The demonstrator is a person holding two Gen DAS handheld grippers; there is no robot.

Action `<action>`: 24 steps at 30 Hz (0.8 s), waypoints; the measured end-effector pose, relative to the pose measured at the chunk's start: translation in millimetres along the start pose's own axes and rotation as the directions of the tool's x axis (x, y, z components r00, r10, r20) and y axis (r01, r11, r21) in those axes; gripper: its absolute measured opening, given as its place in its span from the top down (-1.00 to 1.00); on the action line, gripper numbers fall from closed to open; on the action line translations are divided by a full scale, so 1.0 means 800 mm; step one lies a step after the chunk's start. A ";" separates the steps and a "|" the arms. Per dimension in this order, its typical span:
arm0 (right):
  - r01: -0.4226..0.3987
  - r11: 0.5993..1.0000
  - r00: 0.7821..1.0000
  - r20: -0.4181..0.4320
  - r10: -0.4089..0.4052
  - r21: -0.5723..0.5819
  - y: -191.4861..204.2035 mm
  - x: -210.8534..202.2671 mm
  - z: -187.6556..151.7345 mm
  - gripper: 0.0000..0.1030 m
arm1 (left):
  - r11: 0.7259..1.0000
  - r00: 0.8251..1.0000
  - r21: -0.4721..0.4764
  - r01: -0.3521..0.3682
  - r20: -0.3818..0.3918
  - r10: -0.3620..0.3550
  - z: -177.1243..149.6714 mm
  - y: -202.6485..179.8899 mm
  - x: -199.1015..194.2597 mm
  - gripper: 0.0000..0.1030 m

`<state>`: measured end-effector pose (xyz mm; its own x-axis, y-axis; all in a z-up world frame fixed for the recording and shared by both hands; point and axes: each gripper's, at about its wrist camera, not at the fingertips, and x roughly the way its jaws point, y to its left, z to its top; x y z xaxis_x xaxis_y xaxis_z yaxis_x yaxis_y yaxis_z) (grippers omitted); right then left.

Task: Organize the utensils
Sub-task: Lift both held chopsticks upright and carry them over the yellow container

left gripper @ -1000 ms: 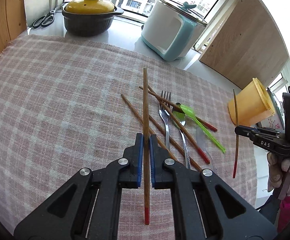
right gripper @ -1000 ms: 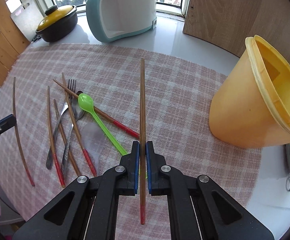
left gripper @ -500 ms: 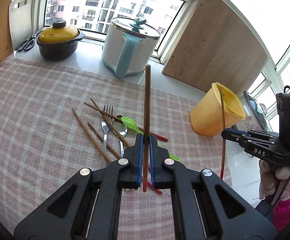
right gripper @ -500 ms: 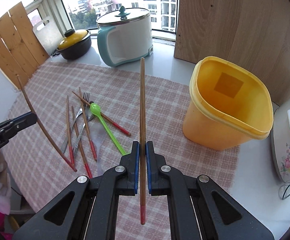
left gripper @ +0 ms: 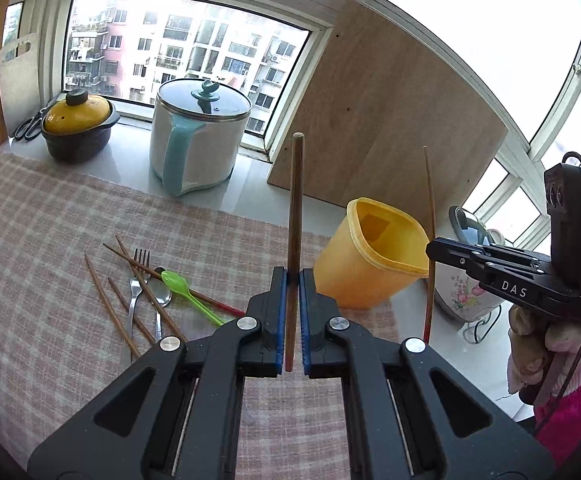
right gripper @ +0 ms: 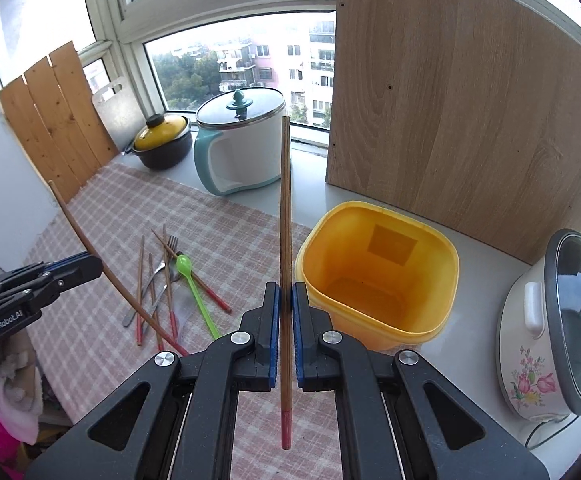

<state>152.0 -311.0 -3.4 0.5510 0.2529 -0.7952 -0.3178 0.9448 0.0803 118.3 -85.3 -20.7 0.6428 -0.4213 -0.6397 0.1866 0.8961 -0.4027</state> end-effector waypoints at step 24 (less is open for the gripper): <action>0.082 0.996 0.992 0.098 -0.083 0.017 -0.094 -0.003 0.079 0.90 | 0.997 0.992 0.058 0.058 0.111 -0.064 0.112 -0.122 0.057 0.93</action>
<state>223.2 -369.2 30.7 0.6486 0.1927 -0.7363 -0.2581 0.9658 0.0253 196.0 -179.9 48.1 0.7080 -0.4597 -0.5361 0.2659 0.8768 -0.4007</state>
